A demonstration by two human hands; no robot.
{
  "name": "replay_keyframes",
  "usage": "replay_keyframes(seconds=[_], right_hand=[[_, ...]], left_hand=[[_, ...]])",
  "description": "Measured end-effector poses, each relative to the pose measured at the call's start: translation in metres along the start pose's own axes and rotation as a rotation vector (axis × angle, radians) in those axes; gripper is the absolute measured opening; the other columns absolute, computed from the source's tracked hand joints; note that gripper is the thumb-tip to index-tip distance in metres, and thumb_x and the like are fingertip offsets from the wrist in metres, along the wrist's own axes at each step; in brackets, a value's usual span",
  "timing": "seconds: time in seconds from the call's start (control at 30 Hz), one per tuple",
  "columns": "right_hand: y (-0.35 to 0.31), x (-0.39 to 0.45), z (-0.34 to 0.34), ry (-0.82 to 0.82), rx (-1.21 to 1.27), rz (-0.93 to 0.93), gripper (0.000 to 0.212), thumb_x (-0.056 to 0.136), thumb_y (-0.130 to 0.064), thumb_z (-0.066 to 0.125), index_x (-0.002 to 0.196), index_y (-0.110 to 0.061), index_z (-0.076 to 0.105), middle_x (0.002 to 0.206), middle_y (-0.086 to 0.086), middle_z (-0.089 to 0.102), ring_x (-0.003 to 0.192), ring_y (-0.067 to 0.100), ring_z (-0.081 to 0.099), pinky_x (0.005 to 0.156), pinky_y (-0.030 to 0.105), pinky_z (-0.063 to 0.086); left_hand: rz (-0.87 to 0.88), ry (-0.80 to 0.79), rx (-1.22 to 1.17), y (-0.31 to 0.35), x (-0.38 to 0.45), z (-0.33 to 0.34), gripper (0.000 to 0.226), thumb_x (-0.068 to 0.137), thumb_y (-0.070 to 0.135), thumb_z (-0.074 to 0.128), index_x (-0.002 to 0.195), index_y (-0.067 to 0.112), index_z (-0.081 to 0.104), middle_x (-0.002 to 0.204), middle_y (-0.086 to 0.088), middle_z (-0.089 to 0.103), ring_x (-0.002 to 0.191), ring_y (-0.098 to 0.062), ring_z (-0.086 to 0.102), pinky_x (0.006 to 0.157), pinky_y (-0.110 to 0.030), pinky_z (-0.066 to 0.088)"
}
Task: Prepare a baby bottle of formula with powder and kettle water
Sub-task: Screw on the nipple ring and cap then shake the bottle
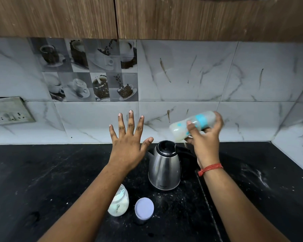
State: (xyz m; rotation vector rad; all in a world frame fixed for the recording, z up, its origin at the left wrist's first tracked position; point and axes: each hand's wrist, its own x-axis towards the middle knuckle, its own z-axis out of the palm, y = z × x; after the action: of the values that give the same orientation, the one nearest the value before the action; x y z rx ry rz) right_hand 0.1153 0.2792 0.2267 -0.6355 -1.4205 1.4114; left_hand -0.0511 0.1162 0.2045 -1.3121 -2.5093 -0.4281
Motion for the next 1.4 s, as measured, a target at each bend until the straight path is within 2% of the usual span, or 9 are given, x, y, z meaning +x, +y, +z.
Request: replay_keyframes(seconds=[0.3,0.43,0.53,0.63,0.93,1.03,1.13,1.23,1.4], right_hand=[[0.003,0.001,-0.005,-0.122,-0.085,0.026,0.08,0.083,-0.018,0.083,0.139,-0.049,0.034,0.116,0.014,0.064,0.092,0.025,0.076,0.069,0.046,0.064],[0.007,0.001,-0.008,0.005,-0.01,-0.004,0.078,0.085,-0.019,0.082,0.139,-0.045,0.033,0.117,0.013,0.065,0.092,0.024,0.076,0.069,0.045,0.064],[0.006,-0.002,-0.004,-0.121,-0.097,0.018,0.084,0.08,-0.02,0.086,0.14,-0.048,0.034,0.116,0.013,0.065,0.094,0.027,0.076,0.069,0.046,0.064],[0.007,-0.001,-0.005,0.027,0.035,-0.006,0.081,0.084,-0.017,0.082,0.143,-0.04,0.031,0.116,0.009,0.065,0.095,0.024,0.076,0.067,0.044,0.064],[0.007,-0.001,-0.002,-0.149,-0.123,0.015,0.08,0.082,-0.021,0.084,0.138,-0.049,0.034,0.118,0.014,0.065,0.094,0.027,0.075,0.069,0.047,0.064],[0.012,0.002,-0.005,0.0,-0.013,-0.003,0.077,0.085,-0.02,0.081,0.138,-0.045,0.031,0.121,0.013,0.064,0.094,0.023,0.076,0.069,0.045,0.064],[0.011,0.003,-0.002,-0.121,-0.081,0.025,0.08,0.083,-0.018,0.084,0.137,-0.05,0.034,0.122,0.016,0.063,0.098,0.028,0.075,0.071,0.049,0.064],[0.012,0.004,-0.004,-0.006,-0.009,-0.004,0.08,0.086,-0.018,0.081,0.141,-0.045,0.03,0.123,0.014,0.063,0.095,0.023,0.075,0.068,0.042,0.063],[0.009,0.004,-0.001,-0.066,-0.092,-0.005,0.081,0.085,-0.019,0.082,0.142,-0.046,0.031,0.12,0.011,0.064,0.094,0.021,0.075,0.071,0.048,0.065]], left_hand=[[0.003,0.0,-0.001,0.002,0.002,0.001,0.079,0.091,0.074,-0.005,0.159,0.036,-0.022,0.165,-0.004,-0.036,0.15,-0.033,-0.037,0.122,-0.066,-0.011],[0.001,-0.002,-0.01,0.002,0.003,0.003,0.079,0.092,0.074,-0.005,0.159,0.035,-0.022,0.166,-0.003,-0.035,0.15,-0.033,-0.037,0.122,-0.066,-0.011],[0.009,0.0,0.001,0.0,0.003,0.003,0.079,0.092,0.074,-0.005,0.159,0.035,-0.021,0.166,-0.003,-0.035,0.15,-0.033,-0.037,0.122,-0.066,-0.011],[-0.002,0.005,-0.01,-0.001,0.004,0.004,0.079,0.092,0.074,-0.005,0.159,0.035,-0.021,0.166,-0.004,-0.034,0.151,-0.034,-0.036,0.122,-0.065,-0.012],[0.007,0.0,-0.002,-0.001,0.004,0.006,0.08,0.091,0.074,-0.006,0.16,0.035,-0.02,0.166,-0.004,-0.034,0.15,-0.034,-0.036,0.122,-0.066,-0.011],[-0.001,0.0,-0.013,-0.001,0.005,0.006,0.08,0.091,0.074,-0.005,0.16,0.035,-0.02,0.167,-0.004,-0.033,0.151,-0.034,-0.035,0.122,-0.066,-0.01],[0.01,0.008,-0.007,-0.001,0.005,0.007,0.08,0.092,0.074,-0.004,0.16,0.034,-0.019,0.166,-0.004,-0.033,0.151,-0.034,-0.035,0.122,-0.066,-0.01],[-0.001,-0.008,-0.009,-0.001,0.007,0.007,0.08,0.091,0.074,-0.006,0.159,0.035,-0.022,0.166,-0.003,-0.035,0.15,-0.034,-0.036,0.122,-0.066,-0.01],[0.014,-0.003,-0.003,-0.001,0.008,0.008,0.079,0.091,0.074,-0.006,0.158,0.036,-0.023,0.166,-0.003,-0.035,0.151,-0.034,-0.035,0.122,-0.067,-0.008]])
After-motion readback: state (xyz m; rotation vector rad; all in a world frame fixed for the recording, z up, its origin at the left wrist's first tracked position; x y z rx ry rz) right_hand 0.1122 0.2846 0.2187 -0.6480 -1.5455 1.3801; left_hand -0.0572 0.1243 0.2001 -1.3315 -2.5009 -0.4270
